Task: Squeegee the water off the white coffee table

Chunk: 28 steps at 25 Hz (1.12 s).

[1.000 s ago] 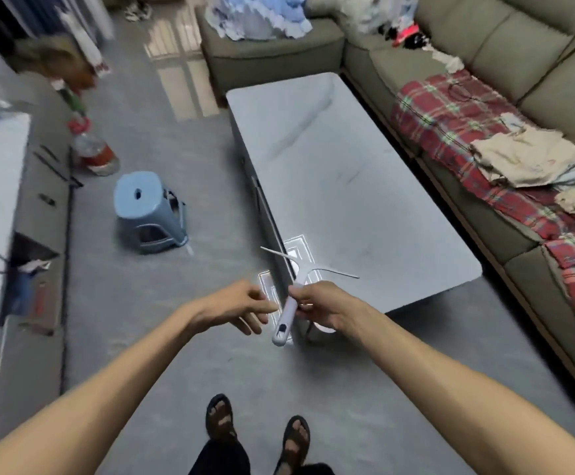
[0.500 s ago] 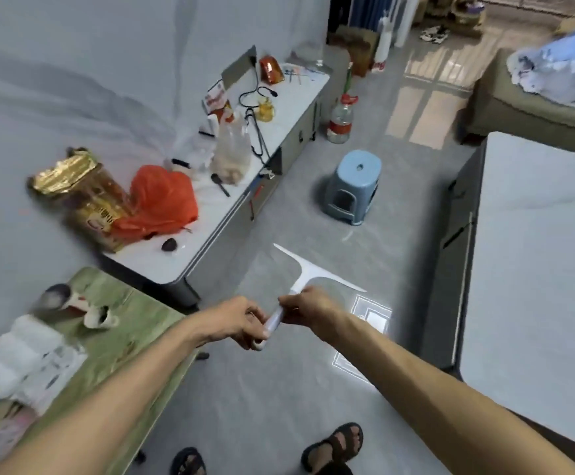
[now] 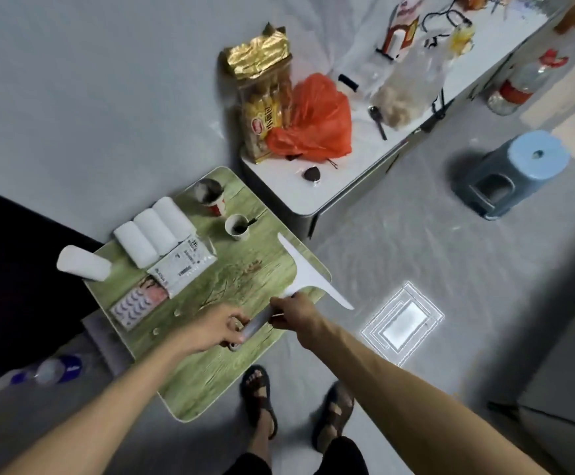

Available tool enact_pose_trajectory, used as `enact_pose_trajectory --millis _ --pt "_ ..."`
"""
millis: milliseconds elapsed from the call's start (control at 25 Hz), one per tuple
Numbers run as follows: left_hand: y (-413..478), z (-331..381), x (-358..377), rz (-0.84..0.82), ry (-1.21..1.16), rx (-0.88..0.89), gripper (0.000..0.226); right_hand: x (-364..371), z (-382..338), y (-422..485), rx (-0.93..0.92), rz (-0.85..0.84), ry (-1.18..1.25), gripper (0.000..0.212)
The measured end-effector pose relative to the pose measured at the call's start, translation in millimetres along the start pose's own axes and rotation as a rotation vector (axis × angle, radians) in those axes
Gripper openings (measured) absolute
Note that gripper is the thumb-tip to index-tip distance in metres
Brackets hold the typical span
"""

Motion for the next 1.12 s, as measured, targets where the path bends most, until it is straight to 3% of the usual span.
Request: enact_pose_trajectory --millis 120,280,480,760,960,1120 --pt "58 -84 4 0.04 0.007 -0.077 0.022 50 33 79 0.034 0.0 -0.096 0.018" --pt "141 -164 16 0.13 0.033 -0.127 0.022 85 73 178 0.016 0.081 -0.167 0.005" --pt "196 -217 42 0.238 0.208 -0.196 0.017 104 129 241 0.003 0.158 -0.245 0.03" --pt "199 -198 33 0.197 0.485 -0.216 0.011 110 133 244 0.021 0.158 -0.262 0.035" --pt "179 -156 8 0.132 0.488 -0.204 0.018 88 109 200 0.14 -0.155 -0.254 0.015" --pt "143 -47 -22 0.081 0.55 -0.023 0.025 9 51 117 0.049 -0.122 -0.392 0.019"
Point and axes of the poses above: each hand's wrist, its own y-axis towards the middle knuckle, its own x-axis out of the palm, z = x × y, the point moved 4 cm from there along y, towards the middle knuckle, and after that the axes turned 11 degrees about y, right-handed, at the moved point
